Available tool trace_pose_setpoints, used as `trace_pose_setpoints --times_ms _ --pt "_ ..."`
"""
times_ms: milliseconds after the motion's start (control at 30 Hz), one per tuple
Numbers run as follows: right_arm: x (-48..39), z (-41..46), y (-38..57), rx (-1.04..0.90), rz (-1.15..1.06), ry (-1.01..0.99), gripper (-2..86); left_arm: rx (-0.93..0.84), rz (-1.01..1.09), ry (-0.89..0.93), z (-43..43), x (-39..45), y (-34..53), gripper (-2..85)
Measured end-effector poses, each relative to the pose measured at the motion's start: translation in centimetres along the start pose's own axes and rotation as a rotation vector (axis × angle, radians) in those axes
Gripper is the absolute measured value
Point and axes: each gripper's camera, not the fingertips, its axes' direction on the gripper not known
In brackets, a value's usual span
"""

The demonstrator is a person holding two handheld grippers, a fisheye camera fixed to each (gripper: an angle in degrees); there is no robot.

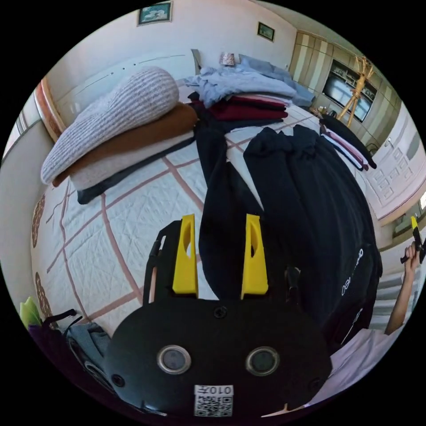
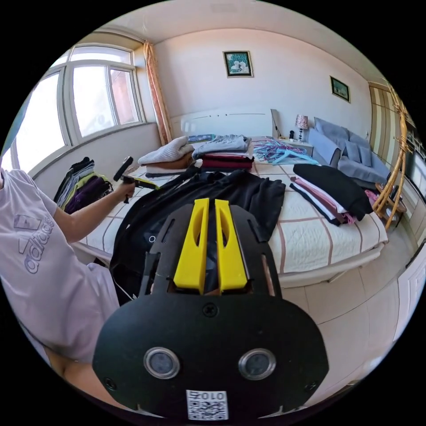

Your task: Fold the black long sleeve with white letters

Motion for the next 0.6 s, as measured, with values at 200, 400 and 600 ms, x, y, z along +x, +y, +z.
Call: trace_pose_setpoints --times_ms 200,400,600 --pt "0.7 0.0 1.8 -0.008 0.078 -0.004 3.0 -0.067 -0.003 0.021 1.9 0.1 1.6 2.7" --pt "1.4 -0.2 2.1 -0.024 0.119 0.001 2.8 0.013 -0.106 -0.23 -7.6 -3.3 7.4 0.3" --pt "1.5 1.4 1.4 -0.039 0.164 -0.029 3.2 -0.227 -0.204 -0.7 -10.1 -5.2 12.5 0.5"
